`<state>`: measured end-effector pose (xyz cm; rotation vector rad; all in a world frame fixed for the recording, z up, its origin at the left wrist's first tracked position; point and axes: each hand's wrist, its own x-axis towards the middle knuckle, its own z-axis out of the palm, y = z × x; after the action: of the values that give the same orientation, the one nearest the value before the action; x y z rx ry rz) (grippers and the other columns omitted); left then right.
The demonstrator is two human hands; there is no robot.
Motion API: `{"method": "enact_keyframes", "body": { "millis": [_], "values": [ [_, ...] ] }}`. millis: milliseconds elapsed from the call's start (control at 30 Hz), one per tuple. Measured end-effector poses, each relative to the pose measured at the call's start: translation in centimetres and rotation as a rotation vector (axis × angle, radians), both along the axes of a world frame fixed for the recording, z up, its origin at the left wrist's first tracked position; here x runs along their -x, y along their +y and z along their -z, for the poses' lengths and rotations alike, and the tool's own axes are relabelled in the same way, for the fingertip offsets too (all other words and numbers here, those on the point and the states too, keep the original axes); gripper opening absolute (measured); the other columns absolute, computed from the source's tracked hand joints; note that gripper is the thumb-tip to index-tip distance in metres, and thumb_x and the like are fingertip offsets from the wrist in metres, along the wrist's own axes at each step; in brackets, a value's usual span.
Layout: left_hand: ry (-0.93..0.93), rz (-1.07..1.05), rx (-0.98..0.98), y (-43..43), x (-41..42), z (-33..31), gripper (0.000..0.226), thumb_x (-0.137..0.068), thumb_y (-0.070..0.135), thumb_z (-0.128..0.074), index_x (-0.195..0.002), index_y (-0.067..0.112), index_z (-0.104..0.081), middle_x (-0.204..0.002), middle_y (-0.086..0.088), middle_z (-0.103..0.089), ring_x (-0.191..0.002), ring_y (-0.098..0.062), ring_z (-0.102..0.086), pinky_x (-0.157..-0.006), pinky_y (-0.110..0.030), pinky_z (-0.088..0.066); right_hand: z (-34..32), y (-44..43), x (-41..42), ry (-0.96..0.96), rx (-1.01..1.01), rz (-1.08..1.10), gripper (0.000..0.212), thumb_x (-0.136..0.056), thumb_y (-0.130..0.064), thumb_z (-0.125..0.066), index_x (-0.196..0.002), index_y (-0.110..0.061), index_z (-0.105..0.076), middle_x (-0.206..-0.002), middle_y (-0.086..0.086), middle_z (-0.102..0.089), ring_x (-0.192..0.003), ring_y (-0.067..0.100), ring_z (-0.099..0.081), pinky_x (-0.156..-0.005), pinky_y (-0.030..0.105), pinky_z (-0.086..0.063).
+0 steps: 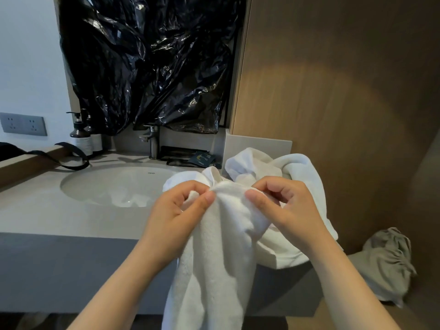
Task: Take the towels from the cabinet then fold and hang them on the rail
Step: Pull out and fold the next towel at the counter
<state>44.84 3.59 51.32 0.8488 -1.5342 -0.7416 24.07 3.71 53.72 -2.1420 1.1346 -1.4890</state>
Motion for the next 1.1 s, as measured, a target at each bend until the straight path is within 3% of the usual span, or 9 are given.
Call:
{"method": "enact_keyframes", "body": {
  "millis": [100,200,367,533,600,700,867,1000,1100],
  "values": [
    [0.151,-0.096,0.009,-0.2,-0.8,-0.3,0.017,-0.081,0.04,-0.06,-0.075,0.026,-0.067,-0.073,0.011,-0.064,-0.067,-0.005,-0.057,-0.062,-0.021,-0.045,1.6,0.0,1.2,0.042,-0.045,0.065,0.035,-0.082,-0.052,-0.058,-0.07,-0.021,-0.067,-0.071,-0.006,-0.064,-0.075,0.018,-0.06,-0.069,0.024,-0.049],
    [0.086,-0.194,0.071,-0.7,-1.4,0.3,0.014,-0.084,0.039,-0.06,-0.075,0.031,-0.066,-0.074,0.016,-0.065,-0.068,0.0,-0.056,-0.063,-0.021,-0.042,2.8,0.6,1.5,-0.029,-0.071,0.127,0.026,-0.083,-0.045,-0.061,-0.07,-0.022,-0.064,-0.071,-0.01,-0.063,-0.075,0.016,-0.061,-0.069,0.02,-0.048],
    [-0.122,-0.331,0.131,-1.4,-0.9,2.1,0.017,-0.092,0.021,-0.062,-0.078,0.03,-0.065,-0.084,0.017,-0.065,-0.082,0.0,-0.059,-0.065,-0.009,-0.041,0.2,2.6,-0.1,-0.04,0.325,0.078,0.023,-0.088,-0.034,-0.067,-0.076,-0.014,-0.066,-0.071,-0.011,-0.063,-0.068,0.019,-0.061,-0.057,0.024,-0.05],
    [-0.083,-0.256,0.037,-0.5,-0.5,1.6,0.003,-0.086,0.04,-0.066,-0.087,0.041,-0.068,-0.096,0.029,-0.067,-0.096,0.007,-0.058,-0.069,-0.007,-0.04,-1.1,2.3,-0.8,0.086,0.266,0.183,0.015,-0.086,-0.027,-0.074,-0.076,-0.015,-0.07,-0.071,-0.011,-0.065,-0.075,0.015,-0.062,-0.065,0.029,-0.051],
    [-0.112,-0.185,0.057,0.5,-0.1,1.2,0.025,-0.08,0.047,-0.061,-0.103,0.042,-0.068,-0.107,0.033,-0.065,-0.107,0.01,-0.056,-0.076,-0.001,-0.039,-0.7,2.1,-0.9,0.038,0.191,0.161,0.011,-0.084,-0.026,-0.075,-0.076,-0.02,-0.071,-0.071,-0.013,-0.065,-0.077,0.015,-0.062,-0.066,0.026,-0.051],
    [-0.104,-0.056,0.074,1.3,0.9,0.4,0.038,-0.079,0.049,-0.066,-0.115,0.037,-0.066,-0.104,0.029,-0.067,-0.104,0.011,-0.058,-0.083,-0.001,-0.038,-0.4,1.9,-1.5,0.0,0.163,0.122,0.009,-0.085,-0.027,-0.074,-0.077,-0.028,-0.07,-0.073,-0.015,-0.066,-0.078,0.012,-0.063,-0.066,0.016,-0.048],
    [-0.076,0.038,0.039,1.4,1.8,-0.3,0.009,-0.083,0.037,-0.073,-0.083,0.028,-0.075,-0.082,0.009,-0.071,-0.079,-0.003,-0.064,-0.069,-0.012,-0.046,-1.0,1.9,-1.5,-0.071,0.111,0.048,0.008,-0.082,-0.026,-0.076,-0.076,-0.025,-0.072,-0.07,-0.014,-0.067,-0.072,0.009,-0.063,-0.064,0.016,-0.048],
    [0.152,-0.02,0.027,0.9,0.4,-0.4,0.016,-0.078,0.038,-0.065,-0.074,0.024,-0.072,-0.071,0.007,-0.068,-0.067,-0.006,-0.061,-0.063,-0.022,-0.049,-0.4,1.7,0.2,-0.082,-0.047,0.003,0.021,-0.08,-0.037,-0.068,-0.071,-0.019,-0.072,-0.068,0.0,-0.066,-0.067,0.022,-0.059,-0.061,0.033,-0.05],
    [0.224,-0.133,0.049,-0.1,-1.4,-0.7,0.011,-0.08,0.039,-0.068,-0.075,0.03,-0.072,-0.071,0.013,-0.068,-0.069,-0.004,-0.06,-0.066,-0.025,-0.049,0.4,1.8,1.3,-0.022,-0.108,-0.024,0.024,-0.083,-0.035,-0.063,-0.062,-0.023,-0.066,-0.061,-0.004,-0.06,-0.061,0.014,-0.055,-0.059,0.02,-0.046]
  ]
}}
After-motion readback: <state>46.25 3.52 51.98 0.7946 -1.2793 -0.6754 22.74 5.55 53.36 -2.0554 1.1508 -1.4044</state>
